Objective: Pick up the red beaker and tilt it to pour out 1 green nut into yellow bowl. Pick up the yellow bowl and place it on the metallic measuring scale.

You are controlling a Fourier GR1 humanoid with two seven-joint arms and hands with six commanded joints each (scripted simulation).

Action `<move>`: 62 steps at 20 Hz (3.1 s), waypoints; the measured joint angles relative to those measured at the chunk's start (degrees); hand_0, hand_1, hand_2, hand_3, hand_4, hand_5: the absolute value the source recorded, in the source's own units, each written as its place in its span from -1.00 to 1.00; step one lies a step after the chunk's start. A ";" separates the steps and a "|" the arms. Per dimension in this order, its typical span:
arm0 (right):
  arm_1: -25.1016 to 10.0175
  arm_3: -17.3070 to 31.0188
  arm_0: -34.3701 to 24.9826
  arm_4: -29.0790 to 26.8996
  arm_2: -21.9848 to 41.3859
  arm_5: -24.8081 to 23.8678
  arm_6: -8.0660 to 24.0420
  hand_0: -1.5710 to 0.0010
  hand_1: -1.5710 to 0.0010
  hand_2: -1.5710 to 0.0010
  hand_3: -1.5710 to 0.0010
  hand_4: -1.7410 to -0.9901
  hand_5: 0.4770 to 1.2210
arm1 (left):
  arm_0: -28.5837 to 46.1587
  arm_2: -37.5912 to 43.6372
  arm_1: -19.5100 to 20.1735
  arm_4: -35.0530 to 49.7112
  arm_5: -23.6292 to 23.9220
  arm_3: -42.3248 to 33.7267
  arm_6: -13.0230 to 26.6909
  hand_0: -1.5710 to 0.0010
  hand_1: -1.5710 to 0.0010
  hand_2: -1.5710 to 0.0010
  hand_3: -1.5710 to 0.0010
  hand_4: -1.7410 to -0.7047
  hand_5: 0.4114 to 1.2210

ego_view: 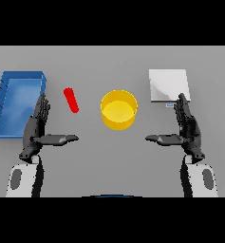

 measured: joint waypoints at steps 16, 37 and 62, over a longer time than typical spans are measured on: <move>-1.70 -7.34 7.14 16.15 8.88 -4.28 -7.31 1.00 1.00 1.00 1.00 0.63 -0.53 | 4.47 -5.18 2.77 -9.26 1.26 -4.89 0.16 1.00 1.00 1.00 1.00 0.25 -0.49; -1.95 -7.66 6.11 12.80 7.60 -2.32 -6.07 1.00 1.00 1.00 1.00 0.27 -0.43 | -24.68 1.84 1.41 -11.98 6.77 33.66 -11.83 1.00 1.00 1.00 1.00 -0.06 -0.38; -2.06 -6.06 5.13 16.72 8.14 -4.84 -6.94 1.00 1.00 1.00 1.00 0.69 -0.52 | -34.27 2.17 1.59 -13.85 12.32 39.65 -17.15 -0.96 -0.97 -0.97 -0.95 -0.97 0.77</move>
